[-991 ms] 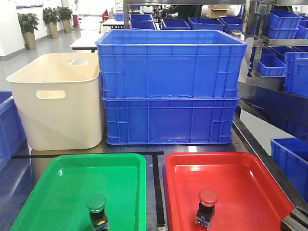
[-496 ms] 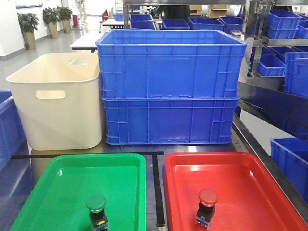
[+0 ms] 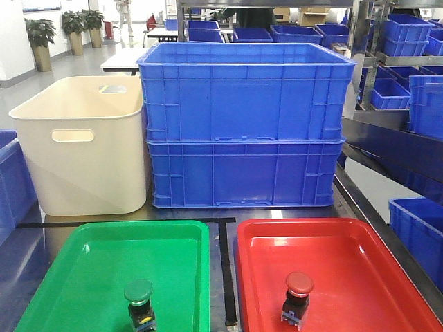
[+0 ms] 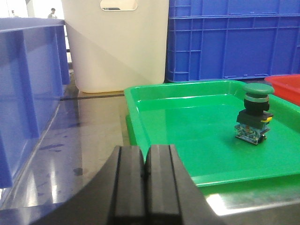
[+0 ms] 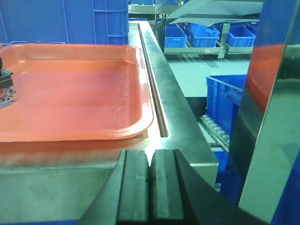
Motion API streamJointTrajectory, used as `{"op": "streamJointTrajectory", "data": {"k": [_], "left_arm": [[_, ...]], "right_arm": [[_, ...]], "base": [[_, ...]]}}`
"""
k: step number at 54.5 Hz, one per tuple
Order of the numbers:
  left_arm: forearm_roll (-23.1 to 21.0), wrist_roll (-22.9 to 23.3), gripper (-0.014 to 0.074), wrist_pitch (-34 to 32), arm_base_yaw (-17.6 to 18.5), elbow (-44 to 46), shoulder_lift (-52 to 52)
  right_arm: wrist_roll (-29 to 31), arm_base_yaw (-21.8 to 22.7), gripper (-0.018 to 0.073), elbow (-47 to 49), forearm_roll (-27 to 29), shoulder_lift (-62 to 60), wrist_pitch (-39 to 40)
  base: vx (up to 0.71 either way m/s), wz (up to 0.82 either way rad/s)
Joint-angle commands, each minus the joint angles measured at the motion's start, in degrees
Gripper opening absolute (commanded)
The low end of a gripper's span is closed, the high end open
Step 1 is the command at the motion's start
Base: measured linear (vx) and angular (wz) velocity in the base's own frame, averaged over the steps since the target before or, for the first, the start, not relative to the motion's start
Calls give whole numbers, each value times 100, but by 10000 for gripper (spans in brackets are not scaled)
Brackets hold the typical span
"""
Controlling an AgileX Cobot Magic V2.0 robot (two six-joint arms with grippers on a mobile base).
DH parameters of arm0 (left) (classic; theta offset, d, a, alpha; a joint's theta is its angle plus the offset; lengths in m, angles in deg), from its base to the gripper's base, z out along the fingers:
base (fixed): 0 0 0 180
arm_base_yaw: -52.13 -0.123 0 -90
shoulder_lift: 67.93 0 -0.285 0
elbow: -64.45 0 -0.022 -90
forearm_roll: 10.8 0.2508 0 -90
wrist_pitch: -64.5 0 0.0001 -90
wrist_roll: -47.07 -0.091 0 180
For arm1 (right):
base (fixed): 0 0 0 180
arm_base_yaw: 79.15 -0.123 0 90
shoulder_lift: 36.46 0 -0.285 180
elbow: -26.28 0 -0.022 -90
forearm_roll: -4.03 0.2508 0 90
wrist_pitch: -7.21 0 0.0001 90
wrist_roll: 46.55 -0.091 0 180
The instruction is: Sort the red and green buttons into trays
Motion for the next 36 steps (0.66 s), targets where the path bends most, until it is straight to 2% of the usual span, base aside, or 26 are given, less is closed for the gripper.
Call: {"op": "streamJointTrajectory", "data": {"k": [1,36], "left_arm": [[-19,3,-6,-464,1,-24,78],[-19,3,-6,-464,1,-24,78]], "right_arm": [[-5,40,-13,-33,-79,-89,529],[-5,40,-13,-33,-73,-80,509]], "base": [[0,0],[0,0]]}}
